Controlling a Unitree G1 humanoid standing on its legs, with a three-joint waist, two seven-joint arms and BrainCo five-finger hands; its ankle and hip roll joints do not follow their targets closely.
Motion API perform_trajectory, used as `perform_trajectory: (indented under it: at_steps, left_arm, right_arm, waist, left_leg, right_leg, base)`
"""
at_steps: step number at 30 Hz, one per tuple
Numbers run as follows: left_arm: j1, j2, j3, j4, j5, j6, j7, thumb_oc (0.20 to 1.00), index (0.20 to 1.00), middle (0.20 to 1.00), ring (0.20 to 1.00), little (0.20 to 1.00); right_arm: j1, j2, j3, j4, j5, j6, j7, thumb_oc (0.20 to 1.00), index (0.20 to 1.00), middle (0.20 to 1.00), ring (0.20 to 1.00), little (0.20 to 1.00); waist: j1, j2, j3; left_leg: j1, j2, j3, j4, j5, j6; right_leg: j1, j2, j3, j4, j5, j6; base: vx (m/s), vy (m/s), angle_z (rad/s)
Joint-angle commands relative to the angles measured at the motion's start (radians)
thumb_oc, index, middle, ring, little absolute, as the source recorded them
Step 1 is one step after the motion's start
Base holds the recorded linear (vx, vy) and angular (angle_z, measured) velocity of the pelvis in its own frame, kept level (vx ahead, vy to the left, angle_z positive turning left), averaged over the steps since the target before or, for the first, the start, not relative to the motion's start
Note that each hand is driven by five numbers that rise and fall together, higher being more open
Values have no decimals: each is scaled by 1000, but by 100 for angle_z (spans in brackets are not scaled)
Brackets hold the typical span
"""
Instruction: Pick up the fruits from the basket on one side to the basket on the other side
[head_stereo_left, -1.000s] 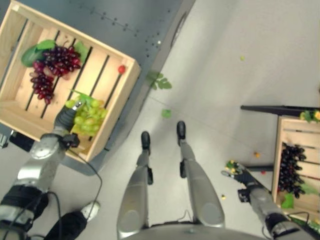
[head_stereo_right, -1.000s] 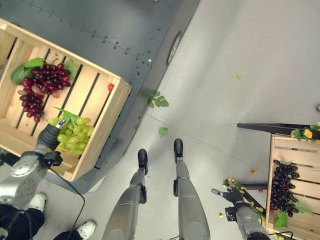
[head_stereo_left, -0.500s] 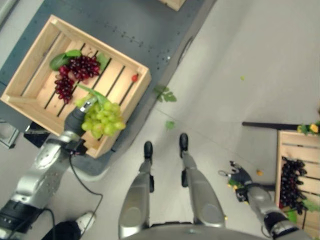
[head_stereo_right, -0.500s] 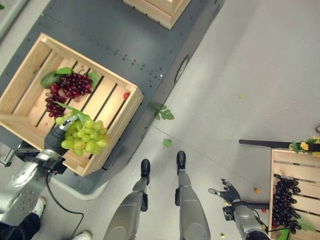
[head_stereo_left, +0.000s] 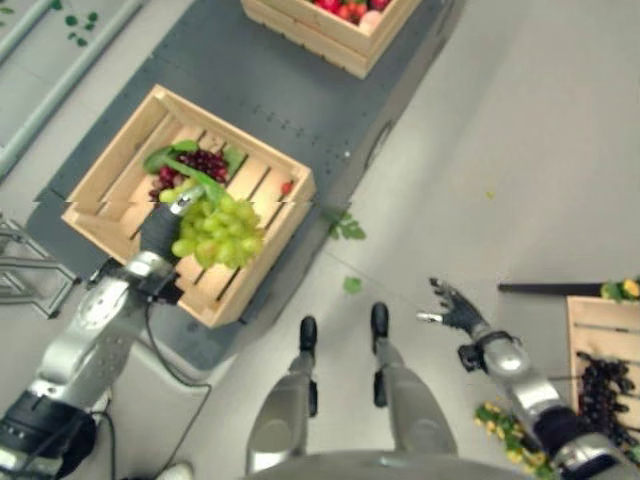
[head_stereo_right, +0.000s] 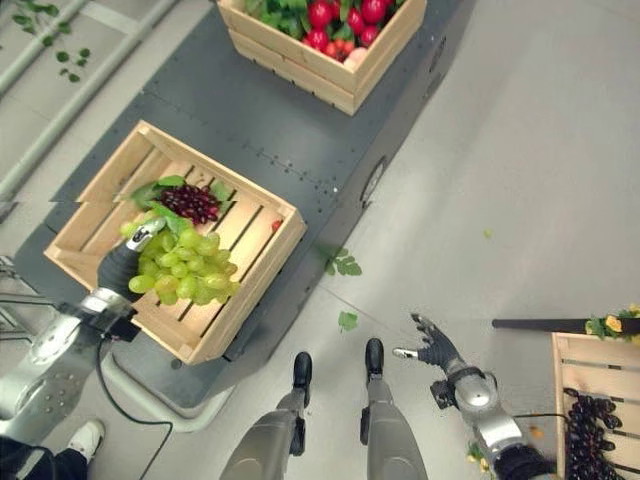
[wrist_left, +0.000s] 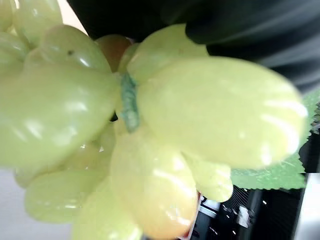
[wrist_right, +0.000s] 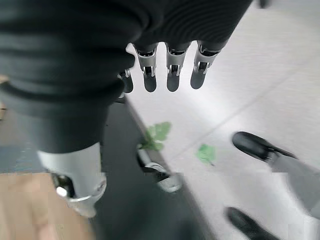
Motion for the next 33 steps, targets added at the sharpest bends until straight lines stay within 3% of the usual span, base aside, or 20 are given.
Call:
perform_trajectory:
  at_steps: [1, 13, 25, 33]
  left_arm:
    - [-45, 14, -14, -31, 12, -73, -9, 200, 200, 200, 200, 200]
    - [-180, -69, -96, 34, 110, -72, 43, 200, 200, 200, 200, 200]
    - [-289, -142, -178, 79, 164, -63, 72, 200, 200, 200, 200, 200]
    - [-364, -193, -251, 104, 182, -57, 87, 200, 200, 200, 200, 200]
  right_arm:
    - [-5, -11, 1, -52, 10, -42, 15, 1000, 1000, 1000, 1000, 1000]
    - [-155, -32, 52, -349, 109, -21, 40, 1000, 1000, 1000, 1000, 1000]
    - [-406, 0, 184, -327, 112, 20, 25, 1000, 1000, 1000, 1000, 1000]
    - [-518, 75, 266, -242, 153, 47, 17, 1000, 1000, 1000, 1000, 1000]
  waist:
    - [-10, -25, -109]
    - [12, -38, -212]
    - [35, -56, -272]
    - [50, -70, -302]
  left_leg:
    - [-27, -48, 1, 23, -43, 34]
    - [57, -47, -9, -8, -64, 36]
    - [103, -37, -16, -16, -82, 35]
    - [123, -31, -19, -19, -88, 33]
  right_leg:
    - [35, 5, 24, 32, -125, 79]
    - [121, 9, 7, 11, -151, 82]
    - [172, 11, -1, 4, -169, 82]
    - [194, 14, -8, 4, -176, 80]
  base:
    - [82, -7, 14]
    - [78, -11, 3]
    - [62, -10, 3]
    - [28, -12, 4]
